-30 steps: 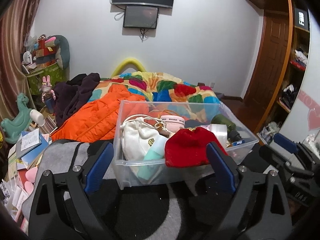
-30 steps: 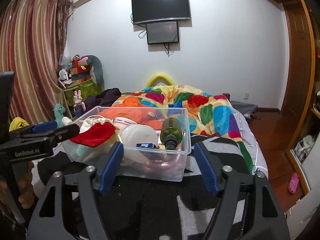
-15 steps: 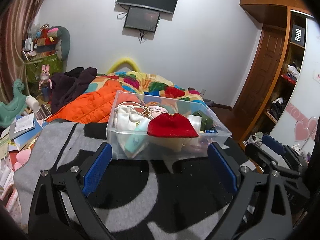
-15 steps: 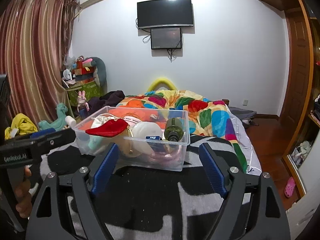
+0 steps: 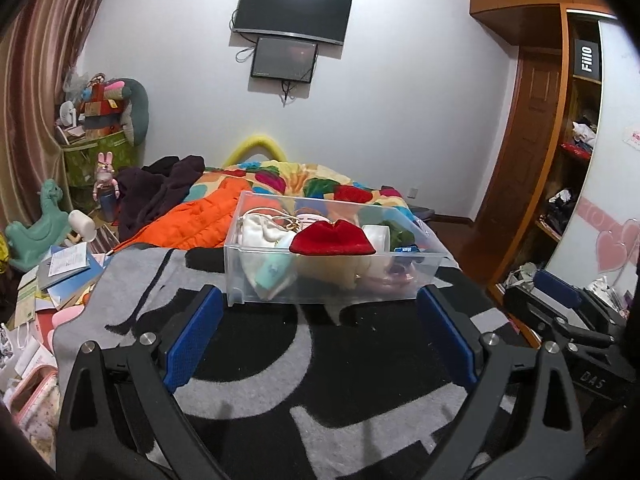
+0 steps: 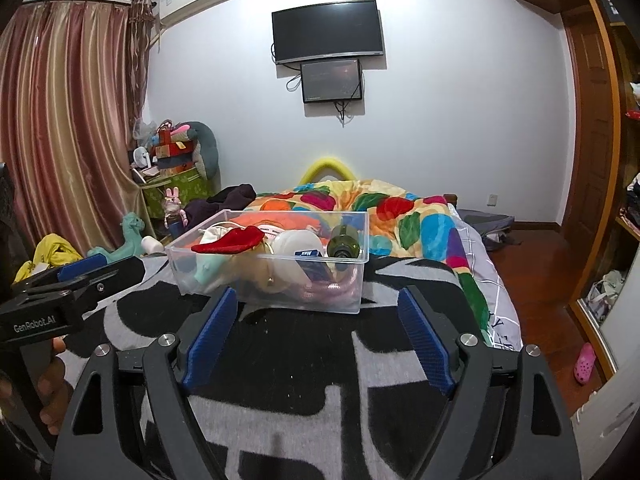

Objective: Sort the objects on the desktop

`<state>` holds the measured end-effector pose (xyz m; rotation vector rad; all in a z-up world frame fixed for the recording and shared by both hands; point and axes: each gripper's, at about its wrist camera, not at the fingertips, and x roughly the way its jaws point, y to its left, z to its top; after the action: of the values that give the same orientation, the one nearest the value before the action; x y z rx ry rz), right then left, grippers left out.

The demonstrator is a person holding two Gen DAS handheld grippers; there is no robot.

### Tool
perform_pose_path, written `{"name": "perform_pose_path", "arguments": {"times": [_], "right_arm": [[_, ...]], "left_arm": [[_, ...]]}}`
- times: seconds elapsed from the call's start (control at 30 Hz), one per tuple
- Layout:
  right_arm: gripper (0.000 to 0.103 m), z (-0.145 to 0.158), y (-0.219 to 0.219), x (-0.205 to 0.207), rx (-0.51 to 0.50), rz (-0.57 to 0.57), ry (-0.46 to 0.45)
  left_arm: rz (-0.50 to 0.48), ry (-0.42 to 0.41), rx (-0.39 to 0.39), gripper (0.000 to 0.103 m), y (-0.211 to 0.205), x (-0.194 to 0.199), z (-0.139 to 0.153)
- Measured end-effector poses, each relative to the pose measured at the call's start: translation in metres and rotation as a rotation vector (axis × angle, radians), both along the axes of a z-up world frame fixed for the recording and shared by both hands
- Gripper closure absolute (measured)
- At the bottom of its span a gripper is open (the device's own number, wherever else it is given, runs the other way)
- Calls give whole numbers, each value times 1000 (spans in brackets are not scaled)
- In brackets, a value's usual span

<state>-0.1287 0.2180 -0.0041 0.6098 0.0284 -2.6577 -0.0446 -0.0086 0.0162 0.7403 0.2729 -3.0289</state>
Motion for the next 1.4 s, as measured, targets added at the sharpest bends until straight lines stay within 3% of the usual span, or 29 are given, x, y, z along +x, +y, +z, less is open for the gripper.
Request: {"name": "perform_pose_path", "arguments": {"times": [0.3, 0.63, 1.4], "right_arm": [[22, -4, 2, 0, -32, 12, -10], [22, -10, 0, 0, -26, 23, -19], [22, -9, -1, 5, -52, 46, -30]], "left_arm": [[18, 22, -47, 5, 11, 7, -2], [18, -6, -71, 4, 18, 1, -11], [1, -16, -72, 4, 21, -1, -13]]}}
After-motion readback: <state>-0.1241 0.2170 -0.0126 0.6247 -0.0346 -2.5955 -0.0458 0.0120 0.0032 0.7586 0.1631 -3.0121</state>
